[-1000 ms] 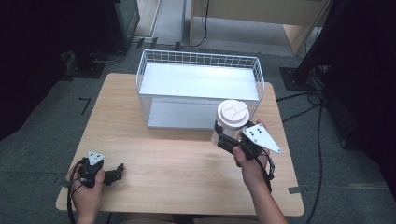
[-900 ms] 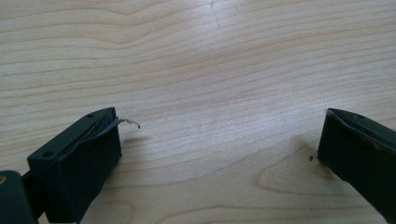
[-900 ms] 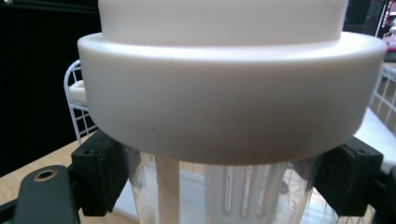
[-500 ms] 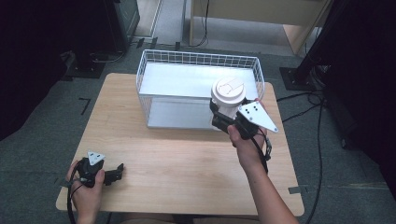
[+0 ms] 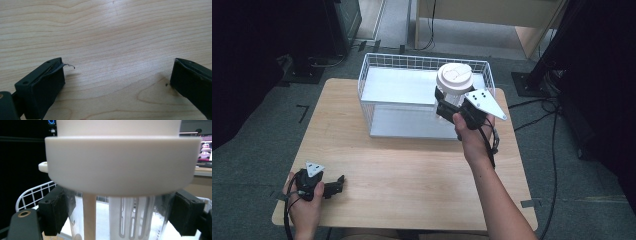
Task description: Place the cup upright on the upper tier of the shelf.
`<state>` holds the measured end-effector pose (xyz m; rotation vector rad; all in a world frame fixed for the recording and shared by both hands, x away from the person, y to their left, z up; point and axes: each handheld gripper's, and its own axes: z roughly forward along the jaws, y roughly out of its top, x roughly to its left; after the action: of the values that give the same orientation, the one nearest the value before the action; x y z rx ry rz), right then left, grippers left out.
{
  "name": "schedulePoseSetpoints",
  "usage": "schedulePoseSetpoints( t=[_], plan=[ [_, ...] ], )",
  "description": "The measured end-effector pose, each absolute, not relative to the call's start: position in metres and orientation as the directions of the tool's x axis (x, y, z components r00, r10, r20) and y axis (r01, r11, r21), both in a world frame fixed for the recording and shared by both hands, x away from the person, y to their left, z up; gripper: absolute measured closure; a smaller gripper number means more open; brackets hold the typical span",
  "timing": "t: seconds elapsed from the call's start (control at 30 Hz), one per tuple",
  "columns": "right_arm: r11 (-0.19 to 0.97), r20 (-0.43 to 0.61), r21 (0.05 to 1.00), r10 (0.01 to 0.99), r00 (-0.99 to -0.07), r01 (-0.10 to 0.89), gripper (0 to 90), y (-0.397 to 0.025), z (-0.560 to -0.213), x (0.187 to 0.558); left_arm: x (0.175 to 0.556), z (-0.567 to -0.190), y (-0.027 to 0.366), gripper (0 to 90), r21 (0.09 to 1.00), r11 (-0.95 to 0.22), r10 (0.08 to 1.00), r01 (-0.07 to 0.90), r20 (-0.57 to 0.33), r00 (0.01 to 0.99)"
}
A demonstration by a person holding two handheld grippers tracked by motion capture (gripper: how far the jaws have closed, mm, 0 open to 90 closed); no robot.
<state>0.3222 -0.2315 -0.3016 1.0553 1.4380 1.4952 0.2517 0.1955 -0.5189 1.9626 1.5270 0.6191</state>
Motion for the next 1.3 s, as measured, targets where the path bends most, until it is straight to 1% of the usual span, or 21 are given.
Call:
schedulePoseSetpoints(
  t=[0.57, 0.73, 0.97, 1.17, 1.3],
  plan=[
    [-0.022, 0.020, 1.000, 0.952, -0.305, -0.003, 16.0, -0.216, -0.288, 0.358, 0.252, -0.519, 0.196, 0.0, 0.683, -0.187, 0.970, 0.706, 0.016, 0.241],
    [-0.025, 0.025, 1.000, 0.959, -0.283, 0.002, 16.0, -0.210, -0.288, 0.379, 0.252, -0.519, 0.195, 0.0, 0.685, -0.184, 0.971, 0.705, 0.013, 0.240],
    [0.010, -0.008, 1.000, 0.965, -0.263, 0.006, 15.9, -0.201, -0.290, 0.399, 0.252, -0.519, 0.195, 0.0, 0.685, -0.183, 0.971, 0.705, 0.013, 0.240],
    [-0.008, 0.013, 1.000, 0.970, -0.243, 0.020, 15.9, -0.201, -0.292, 0.413, 0.252, -0.519, 0.195, 0.0, 0.685, -0.184, 0.971, 0.705, 0.013, 0.240],
    [-0.037, 0.045, 0.999, 0.972, -0.229, 0.037, 15.9, -0.203, -0.290, 0.425, 0.252, -0.519, 0.195, 0.0, 0.685, -0.184, 0.970, 0.705, 0.013, 0.241]
  ],
)
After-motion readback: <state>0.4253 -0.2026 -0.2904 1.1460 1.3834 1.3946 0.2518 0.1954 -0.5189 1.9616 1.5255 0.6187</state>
